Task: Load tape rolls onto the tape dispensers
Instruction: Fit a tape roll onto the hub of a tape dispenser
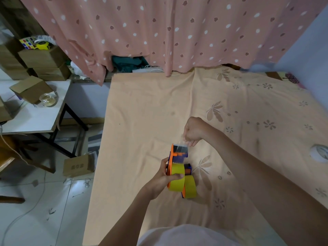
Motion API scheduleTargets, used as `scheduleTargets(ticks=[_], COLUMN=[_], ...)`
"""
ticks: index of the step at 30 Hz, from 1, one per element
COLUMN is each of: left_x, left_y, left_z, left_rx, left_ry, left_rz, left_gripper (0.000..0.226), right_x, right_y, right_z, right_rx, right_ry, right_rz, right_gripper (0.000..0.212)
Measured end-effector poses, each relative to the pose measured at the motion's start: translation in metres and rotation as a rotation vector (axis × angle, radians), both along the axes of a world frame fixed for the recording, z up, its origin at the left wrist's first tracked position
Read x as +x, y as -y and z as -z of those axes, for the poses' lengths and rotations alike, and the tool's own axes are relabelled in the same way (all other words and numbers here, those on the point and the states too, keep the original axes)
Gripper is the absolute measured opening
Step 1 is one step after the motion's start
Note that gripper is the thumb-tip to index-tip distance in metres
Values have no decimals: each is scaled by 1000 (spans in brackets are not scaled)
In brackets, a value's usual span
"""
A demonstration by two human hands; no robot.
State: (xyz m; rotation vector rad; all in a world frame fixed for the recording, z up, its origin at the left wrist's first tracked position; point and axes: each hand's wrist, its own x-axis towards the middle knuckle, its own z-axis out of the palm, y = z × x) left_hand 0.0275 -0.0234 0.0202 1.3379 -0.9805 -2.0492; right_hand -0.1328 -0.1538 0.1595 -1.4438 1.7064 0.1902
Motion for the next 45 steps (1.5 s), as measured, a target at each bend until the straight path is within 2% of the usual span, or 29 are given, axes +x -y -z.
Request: scheduleTargets(ticks=[3,6,11,19,24,29,34,39,43,45], left_x=[1,0,1,3,12,16,14,18,28,33], left_y=[3,4,0,4,0,2,3,7,3,-1], left_z=[-3,-8,-12,-13,-10,-9,-14,-24,-27,-22], left_rx=[-25,-21,32,71,128,130,115,140,208,283], left_ry=[35,30,-57,-115,-207,-146,-107,-212,-354,-417], left_rz=[58,102,123,191,113,194,278,291,191,115], left_gripper=[98,98,93,97,88,90,90,90,93,99], right_x=[3,4,-1,-3,-19,-32,-34,-38,-40,-43], right_y=[2,3,7,12,19,18,28,30,19,13], right_z=[-4,-7,-12,-9,-9,4,10,15,22,26], right_rx=[30,-107,-134,-134,-111,-32,-17,19,66,105], right_ry=[44,108,192,265,271,315,310,321,475,594], right_rz=[-71,-161,-330,-382,-275,-136,-40,35,177,225], right_gripper=[26,6,5,2,6,16,12,9,21,19])
